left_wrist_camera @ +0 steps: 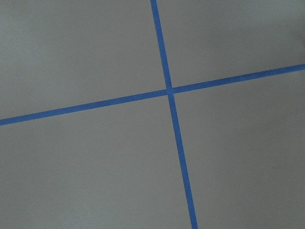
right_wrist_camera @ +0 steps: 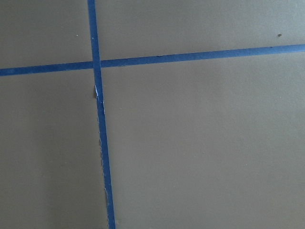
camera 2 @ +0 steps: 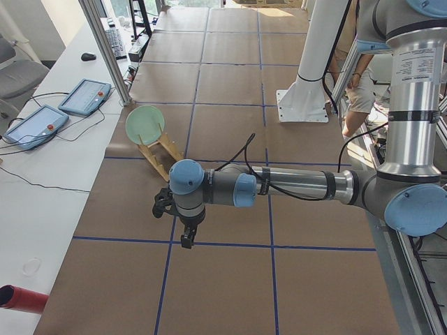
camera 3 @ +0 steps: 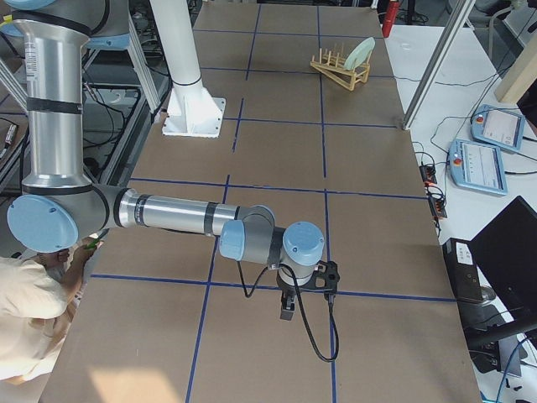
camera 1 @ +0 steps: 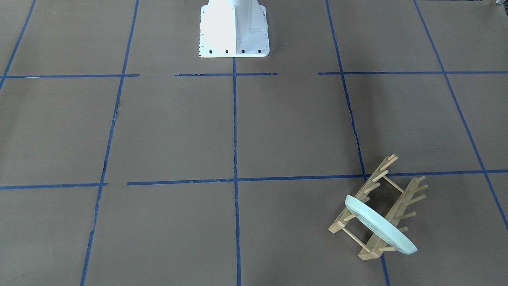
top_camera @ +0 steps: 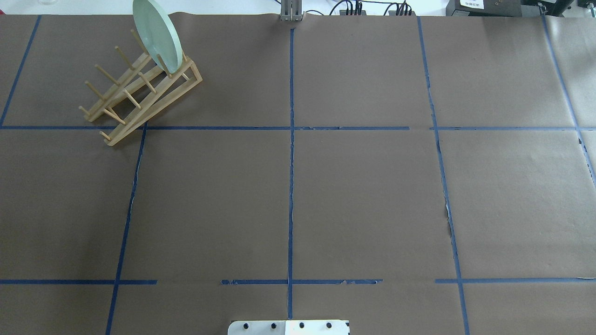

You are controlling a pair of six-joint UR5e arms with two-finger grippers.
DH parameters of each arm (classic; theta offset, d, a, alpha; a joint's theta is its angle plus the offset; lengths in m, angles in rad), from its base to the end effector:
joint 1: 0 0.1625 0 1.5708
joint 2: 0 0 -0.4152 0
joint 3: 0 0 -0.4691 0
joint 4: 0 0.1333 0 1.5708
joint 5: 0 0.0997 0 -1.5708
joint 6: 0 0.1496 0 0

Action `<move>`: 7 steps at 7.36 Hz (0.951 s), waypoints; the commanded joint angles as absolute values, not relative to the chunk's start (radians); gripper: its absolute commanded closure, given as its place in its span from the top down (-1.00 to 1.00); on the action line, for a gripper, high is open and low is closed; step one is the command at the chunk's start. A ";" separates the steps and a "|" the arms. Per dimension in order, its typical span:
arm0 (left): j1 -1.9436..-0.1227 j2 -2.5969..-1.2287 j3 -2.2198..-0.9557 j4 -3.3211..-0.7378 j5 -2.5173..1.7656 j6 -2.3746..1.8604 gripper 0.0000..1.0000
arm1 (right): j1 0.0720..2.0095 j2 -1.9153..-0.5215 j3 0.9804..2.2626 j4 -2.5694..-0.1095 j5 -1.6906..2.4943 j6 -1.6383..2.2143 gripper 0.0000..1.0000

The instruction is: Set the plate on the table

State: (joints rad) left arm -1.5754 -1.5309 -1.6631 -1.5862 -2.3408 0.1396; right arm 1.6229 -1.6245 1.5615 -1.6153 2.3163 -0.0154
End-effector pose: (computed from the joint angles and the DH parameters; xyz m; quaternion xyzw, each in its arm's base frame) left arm -0.0317 -0.5585 0.6532 0.0584 0.3721 0.0752 0.9233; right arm 0.0595 -0.5308 0.7266 -0.0377 -0.3651 0.0366 0.9295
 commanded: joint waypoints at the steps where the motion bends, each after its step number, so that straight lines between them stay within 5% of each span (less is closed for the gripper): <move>1: -1.577 -1.531 -1.667 -1.588 -2.338 0.140 1.00 | 1.623 -1.624 1.562 -1.615 2.316 -0.015 1.00; 4: -1.574 -1.560 -1.678 -1.604 -2.338 0.129 1.00 | 1.623 -1.624 1.562 -1.615 2.316 -0.015 1.00; 7: -1.571 -1.745 -1.600 -1.724 -2.298 -0.017 1.00 | 1.623 -1.624 1.560 -1.615 2.316 -0.015 1.00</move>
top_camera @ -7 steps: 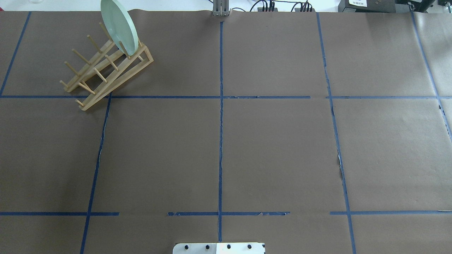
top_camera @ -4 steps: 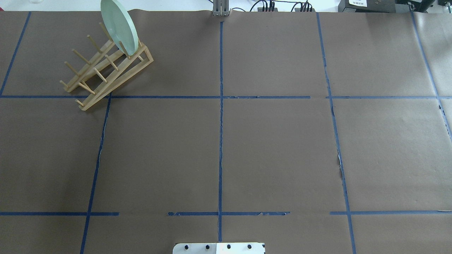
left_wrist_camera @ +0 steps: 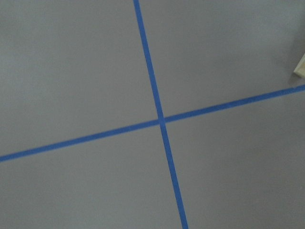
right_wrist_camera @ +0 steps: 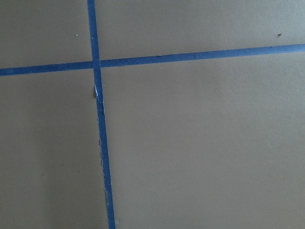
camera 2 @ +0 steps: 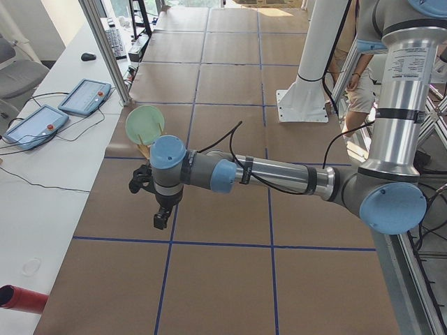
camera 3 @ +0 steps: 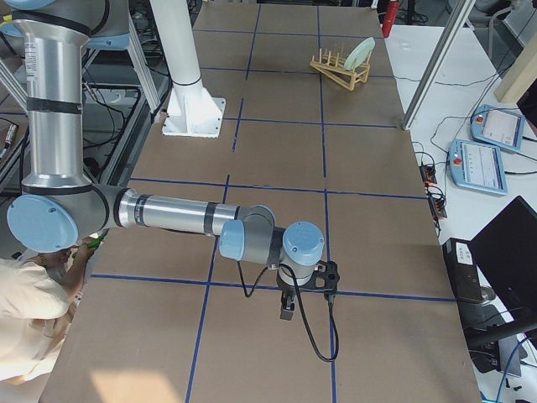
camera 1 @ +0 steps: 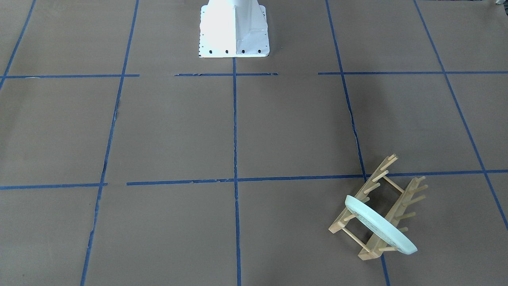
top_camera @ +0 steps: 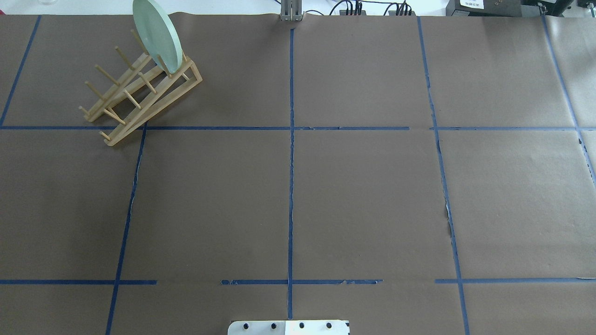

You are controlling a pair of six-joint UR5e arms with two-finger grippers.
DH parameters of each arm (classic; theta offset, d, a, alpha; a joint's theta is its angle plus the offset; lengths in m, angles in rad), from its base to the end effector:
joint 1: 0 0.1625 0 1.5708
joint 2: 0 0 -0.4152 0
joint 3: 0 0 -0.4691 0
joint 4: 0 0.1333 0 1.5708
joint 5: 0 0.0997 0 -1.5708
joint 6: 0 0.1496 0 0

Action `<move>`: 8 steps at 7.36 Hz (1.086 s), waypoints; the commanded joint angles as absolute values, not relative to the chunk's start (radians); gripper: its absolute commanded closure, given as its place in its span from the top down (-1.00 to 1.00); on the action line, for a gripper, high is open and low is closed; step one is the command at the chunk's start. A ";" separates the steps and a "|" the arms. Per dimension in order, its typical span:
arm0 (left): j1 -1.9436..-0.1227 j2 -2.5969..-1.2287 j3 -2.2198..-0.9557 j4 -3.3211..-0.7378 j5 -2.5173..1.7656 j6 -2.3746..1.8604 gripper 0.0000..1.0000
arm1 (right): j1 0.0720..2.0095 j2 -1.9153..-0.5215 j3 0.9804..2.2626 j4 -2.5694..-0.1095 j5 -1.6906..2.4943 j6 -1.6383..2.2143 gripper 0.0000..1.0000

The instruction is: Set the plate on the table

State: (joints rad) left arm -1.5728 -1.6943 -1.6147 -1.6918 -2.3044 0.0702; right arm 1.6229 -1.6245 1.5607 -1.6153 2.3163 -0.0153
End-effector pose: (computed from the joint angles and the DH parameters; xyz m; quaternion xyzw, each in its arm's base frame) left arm -0.0344 -0.6408 0.5745 0.1469 0.3498 0.0830 0.9215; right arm 0.0595 -0.5307 0.7271 -0.0381 -0.3651 0.0368 0.9294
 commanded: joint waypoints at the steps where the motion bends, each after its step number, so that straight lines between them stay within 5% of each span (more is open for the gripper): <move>1: -1.568 -1.788 -1.604 -1.727 -2.400 -0.220 1.00 | 1.623 -1.624 1.560 -1.615 2.316 -0.015 1.00; 4: -1.499 -1.856 -1.612 -2.074 -2.522 -0.815 1.00 | 1.623 -1.624 1.562 -1.615 2.316 -0.015 1.00; 8: -1.285 -1.965 -1.462 -2.590 -2.387 -1.650 1.00 | 1.623 -1.624 1.560 -1.615 2.316 -0.015 1.00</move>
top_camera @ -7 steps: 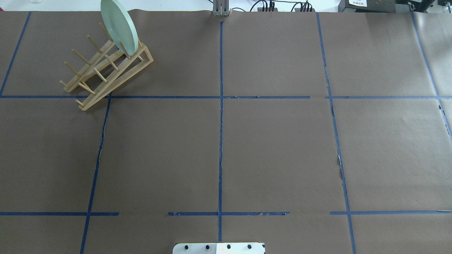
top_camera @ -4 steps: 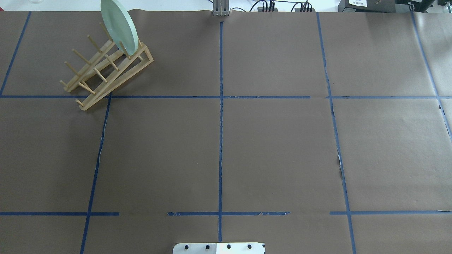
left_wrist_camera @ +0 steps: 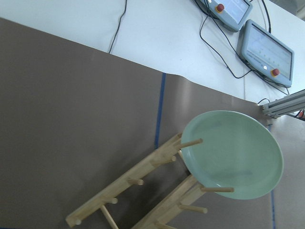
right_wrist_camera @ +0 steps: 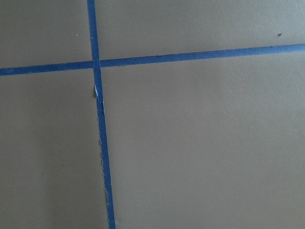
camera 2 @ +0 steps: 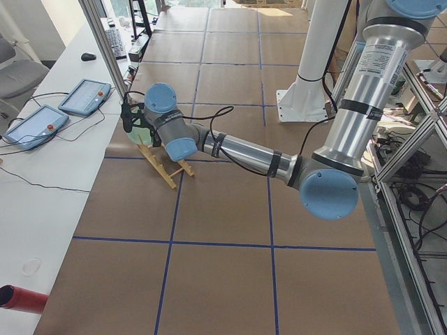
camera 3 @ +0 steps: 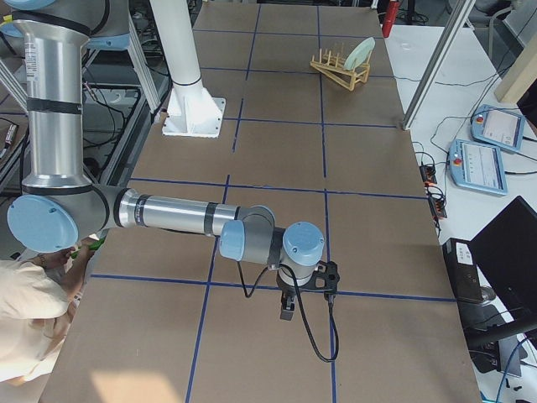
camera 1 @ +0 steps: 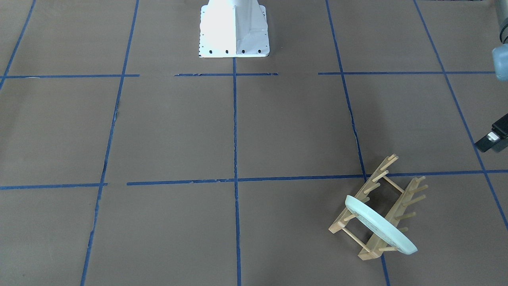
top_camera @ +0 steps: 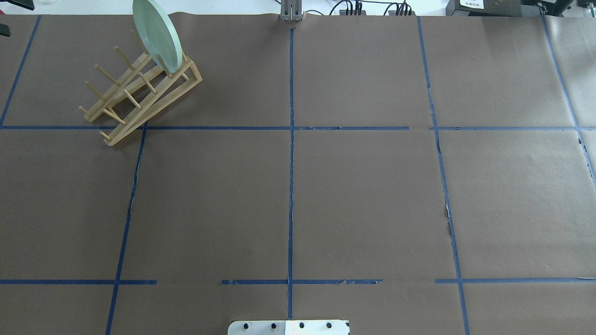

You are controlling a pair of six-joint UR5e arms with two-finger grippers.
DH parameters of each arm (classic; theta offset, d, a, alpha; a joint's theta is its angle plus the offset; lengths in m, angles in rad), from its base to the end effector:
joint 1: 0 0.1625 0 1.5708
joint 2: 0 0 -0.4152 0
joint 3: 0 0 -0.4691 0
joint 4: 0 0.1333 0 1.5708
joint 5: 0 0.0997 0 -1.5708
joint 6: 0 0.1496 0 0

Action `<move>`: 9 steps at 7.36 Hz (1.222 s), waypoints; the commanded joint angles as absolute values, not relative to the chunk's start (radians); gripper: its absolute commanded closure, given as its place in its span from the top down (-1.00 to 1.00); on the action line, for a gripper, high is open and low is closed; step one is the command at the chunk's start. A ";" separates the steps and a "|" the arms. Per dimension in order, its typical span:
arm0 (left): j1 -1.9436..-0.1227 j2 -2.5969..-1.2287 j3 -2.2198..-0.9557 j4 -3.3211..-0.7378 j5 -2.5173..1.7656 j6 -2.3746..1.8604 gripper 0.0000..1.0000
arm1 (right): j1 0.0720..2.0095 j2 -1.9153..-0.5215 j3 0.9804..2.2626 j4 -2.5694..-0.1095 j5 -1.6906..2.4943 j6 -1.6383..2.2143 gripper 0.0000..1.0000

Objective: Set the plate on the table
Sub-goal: 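Move the left gripper toward the pale green plate in the wooden rack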

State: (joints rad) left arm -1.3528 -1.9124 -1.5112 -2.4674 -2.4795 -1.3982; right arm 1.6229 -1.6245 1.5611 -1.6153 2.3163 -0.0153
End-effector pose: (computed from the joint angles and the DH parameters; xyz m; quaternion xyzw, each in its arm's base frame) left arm 0.1392 -0.6992 0.3662 0.0812 0.6131 -0.2130 0.7564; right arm 0.0595 -0.5308 0.7268 -0.0379 -0.3651 0.0367 0.9295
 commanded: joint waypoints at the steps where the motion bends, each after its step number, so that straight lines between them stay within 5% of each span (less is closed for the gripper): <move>1: -1.210 -1.988 -1.430 -2.679 -2.258 -1.795 1.00 | 1.623 -1.624 1.562 -1.615 2.316 -0.015 1.00; 6: -1.112 -2.150 -1.199 -2.819 -1.996 -2.195 0.99 | 1.623 -1.624 1.562 -1.615 2.316 -0.015 1.00; 9: -1.109 -2.197 -1.126 -2.818 -1.971 -2.204 0.79 | 1.623 -1.624 1.562 -1.615 2.316 -0.015 1.00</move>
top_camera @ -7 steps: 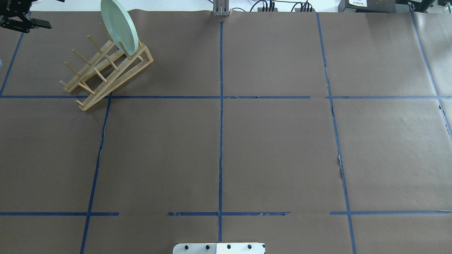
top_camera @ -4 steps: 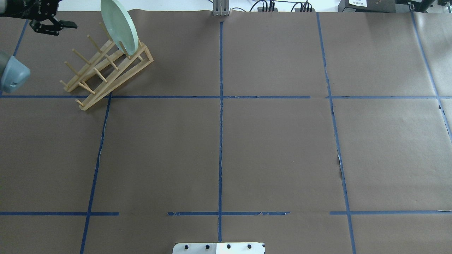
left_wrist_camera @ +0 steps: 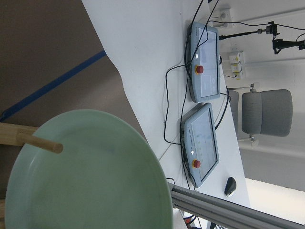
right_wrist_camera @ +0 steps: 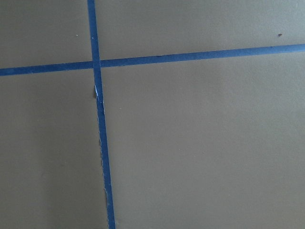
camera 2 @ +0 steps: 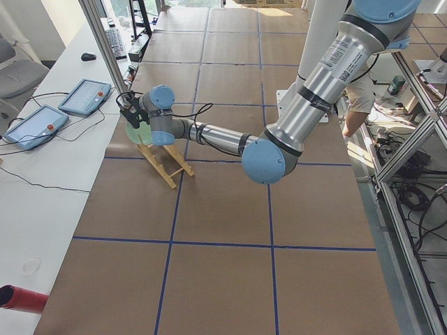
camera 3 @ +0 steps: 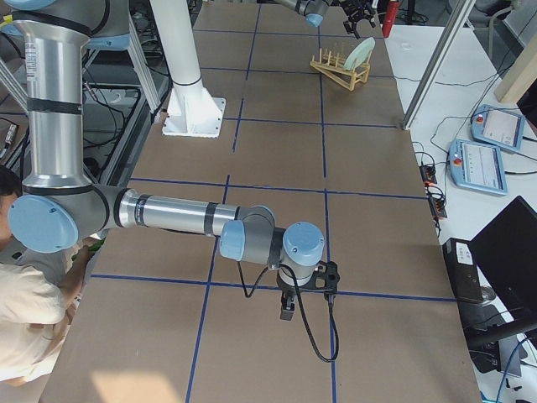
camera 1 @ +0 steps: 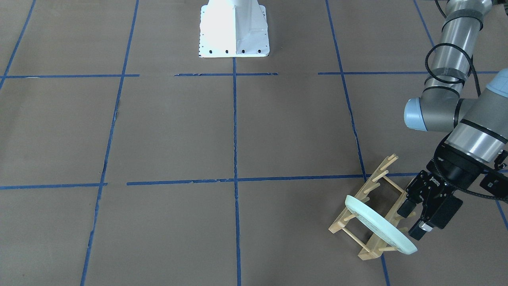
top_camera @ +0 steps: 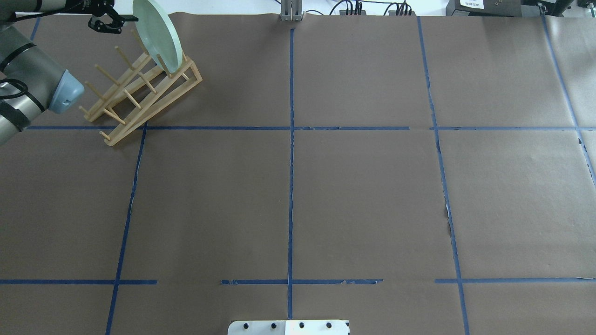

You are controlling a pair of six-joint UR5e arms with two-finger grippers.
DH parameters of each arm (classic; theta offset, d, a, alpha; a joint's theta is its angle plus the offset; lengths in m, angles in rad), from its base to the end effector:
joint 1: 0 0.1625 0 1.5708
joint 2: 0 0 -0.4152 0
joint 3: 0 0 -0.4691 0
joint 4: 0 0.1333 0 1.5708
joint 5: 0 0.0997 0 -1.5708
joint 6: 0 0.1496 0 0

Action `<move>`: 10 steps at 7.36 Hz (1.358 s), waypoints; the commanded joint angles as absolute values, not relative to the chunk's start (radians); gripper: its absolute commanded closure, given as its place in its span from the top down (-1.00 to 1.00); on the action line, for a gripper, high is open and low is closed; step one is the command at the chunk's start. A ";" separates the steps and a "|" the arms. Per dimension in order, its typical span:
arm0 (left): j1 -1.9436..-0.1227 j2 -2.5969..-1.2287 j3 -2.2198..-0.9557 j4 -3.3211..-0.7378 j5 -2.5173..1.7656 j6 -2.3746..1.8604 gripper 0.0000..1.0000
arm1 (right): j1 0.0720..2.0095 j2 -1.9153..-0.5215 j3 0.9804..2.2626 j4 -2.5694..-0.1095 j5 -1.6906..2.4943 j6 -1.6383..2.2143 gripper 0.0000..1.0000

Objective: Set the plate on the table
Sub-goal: 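Move the left gripper toward the pale green plate in the wooden rack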

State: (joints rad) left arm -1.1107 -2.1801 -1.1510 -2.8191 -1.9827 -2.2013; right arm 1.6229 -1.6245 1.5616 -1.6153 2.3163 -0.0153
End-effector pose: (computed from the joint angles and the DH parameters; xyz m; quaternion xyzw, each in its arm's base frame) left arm 0.3105 -0.7919 0.3340 0.0038 0.6627 -0.4765 0.5776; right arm 0.0595 -0.5308 0.7266 -0.0377 -0.3651 0.0367 0.9295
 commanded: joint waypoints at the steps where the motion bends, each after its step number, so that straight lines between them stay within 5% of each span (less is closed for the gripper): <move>1: -1.105 -2.200 -1.120 -2.818 -1.971 -2.204 0.63 | 1.623 -1.624 1.562 -1.615 2.316 -0.015 1.00; 2: -1.100 -2.203 -1.118 -2.818 -1.962 -2.204 0.37 | 1.623 -1.624 1.562 -1.615 2.316 -0.015 1.00; 5: -1.100 -2.218 -1.118 -2.816 -1.959 -2.206 0.10 | 1.623 -1.624 1.562 -1.615 2.316 -0.015 1.00; 6: -1.098 -2.217 -1.118 -2.816 -1.960 -2.210 -0.31 | 1.623 -1.624 1.562 -1.615 2.316 -0.015 1.00; 7: -1.097 -2.217 -1.120 -2.816 -1.959 -2.210 -0.94 | 1.623 -1.624 1.562 -1.615 2.316 -0.015 1.00; 10: -1.107 -2.209 -1.198 -2.807 -1.970 -2.218 -1.00 | 1.623 -1.624 1.562 -1.615 2.316 -0.015 1.00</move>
